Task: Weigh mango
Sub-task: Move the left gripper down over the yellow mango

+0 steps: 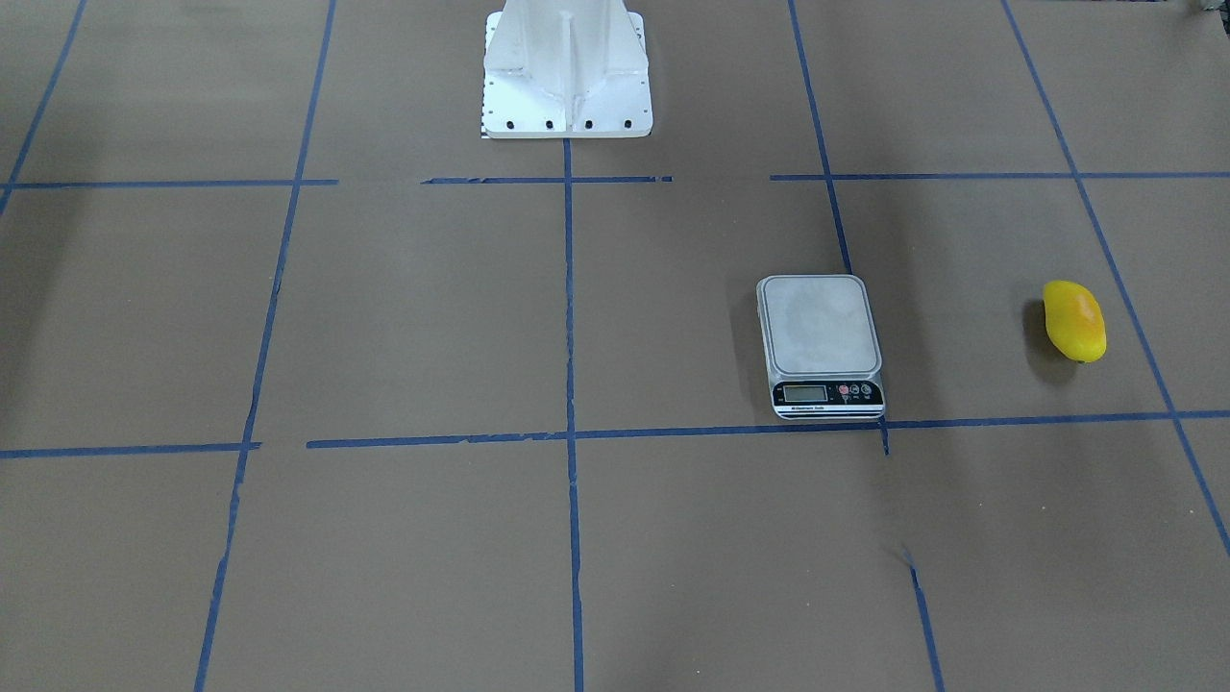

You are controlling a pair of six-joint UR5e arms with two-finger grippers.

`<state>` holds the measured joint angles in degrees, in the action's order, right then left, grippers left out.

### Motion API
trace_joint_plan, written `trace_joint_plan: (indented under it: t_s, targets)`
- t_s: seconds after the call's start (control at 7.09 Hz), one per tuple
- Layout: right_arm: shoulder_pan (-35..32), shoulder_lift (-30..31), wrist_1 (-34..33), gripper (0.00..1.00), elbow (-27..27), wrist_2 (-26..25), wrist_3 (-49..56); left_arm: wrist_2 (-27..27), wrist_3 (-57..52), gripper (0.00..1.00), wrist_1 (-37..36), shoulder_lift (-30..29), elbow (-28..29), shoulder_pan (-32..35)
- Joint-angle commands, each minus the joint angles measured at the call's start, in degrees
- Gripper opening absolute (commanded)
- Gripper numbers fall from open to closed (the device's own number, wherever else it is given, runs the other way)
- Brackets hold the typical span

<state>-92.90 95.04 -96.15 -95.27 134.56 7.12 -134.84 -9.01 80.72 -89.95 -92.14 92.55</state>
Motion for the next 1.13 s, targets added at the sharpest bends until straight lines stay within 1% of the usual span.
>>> trace_joint_plan:
  t_s: [0.0,0.56,0.71,0.85,0.99]
  targets:
    - [0.00,-0.03,0.00,1.00,0.00,0.00,0.00,0.10,-0.04,1.00,-0.04,-0.39,-0.15,0.00]
    - [0.00,0.06,0.00,1.00,0.00,0.00,0.00,-0.07,1.62,1.00,0.22,-0.84,-0.59,-0.52]
    - [0.00,0.06,0.00,1.00,0.00,0.00,0.00,-0.07,5.72,1.00,2.23,-1.27,-0.59,-3.92]
    - [0.00,0.06,0.00,1.00,0.00,0.00,0.00,-0.16,10.72,1.00,7.29,-1.45,0.11,-7.00]
    - [0.00,0.06,0.00,1.00,0.00,0.00,0.00,-0.25,17.12,1.00,10.83,-1.45,-0.32,-10.25]
